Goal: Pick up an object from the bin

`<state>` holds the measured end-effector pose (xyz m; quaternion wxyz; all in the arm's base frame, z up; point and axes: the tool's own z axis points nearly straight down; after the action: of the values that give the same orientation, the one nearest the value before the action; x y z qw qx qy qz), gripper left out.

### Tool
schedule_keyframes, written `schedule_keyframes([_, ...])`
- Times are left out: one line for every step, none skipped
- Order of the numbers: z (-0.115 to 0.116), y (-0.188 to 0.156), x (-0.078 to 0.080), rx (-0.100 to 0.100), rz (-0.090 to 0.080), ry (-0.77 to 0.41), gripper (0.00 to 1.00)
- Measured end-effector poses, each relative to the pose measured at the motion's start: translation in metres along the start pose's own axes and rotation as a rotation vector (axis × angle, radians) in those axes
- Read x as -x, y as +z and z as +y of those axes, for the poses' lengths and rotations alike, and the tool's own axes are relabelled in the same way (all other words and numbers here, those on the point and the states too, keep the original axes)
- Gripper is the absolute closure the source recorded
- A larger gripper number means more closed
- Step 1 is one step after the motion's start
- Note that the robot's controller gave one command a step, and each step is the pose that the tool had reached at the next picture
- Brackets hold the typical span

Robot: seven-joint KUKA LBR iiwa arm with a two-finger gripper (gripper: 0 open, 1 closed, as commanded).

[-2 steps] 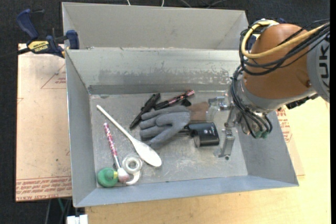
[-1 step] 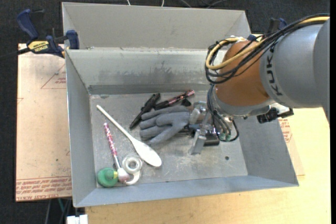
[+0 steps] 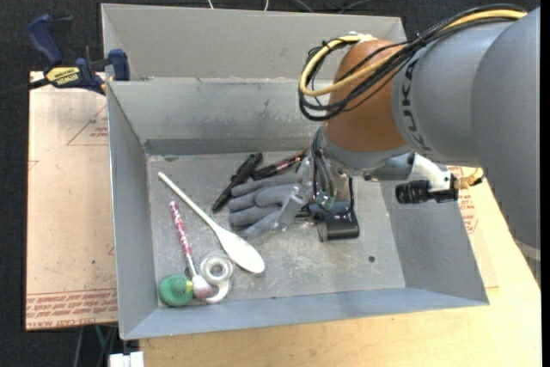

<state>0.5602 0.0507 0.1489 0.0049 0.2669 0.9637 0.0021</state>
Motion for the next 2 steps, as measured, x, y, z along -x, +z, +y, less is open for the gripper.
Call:
schedule_keyframes([-0.059,0.05,0.061,-0.011,0.011,0.109,0.0])
schedule_keyframes([0.015,0.078,0.029,0.004,-0.001,-0.044,0.0])
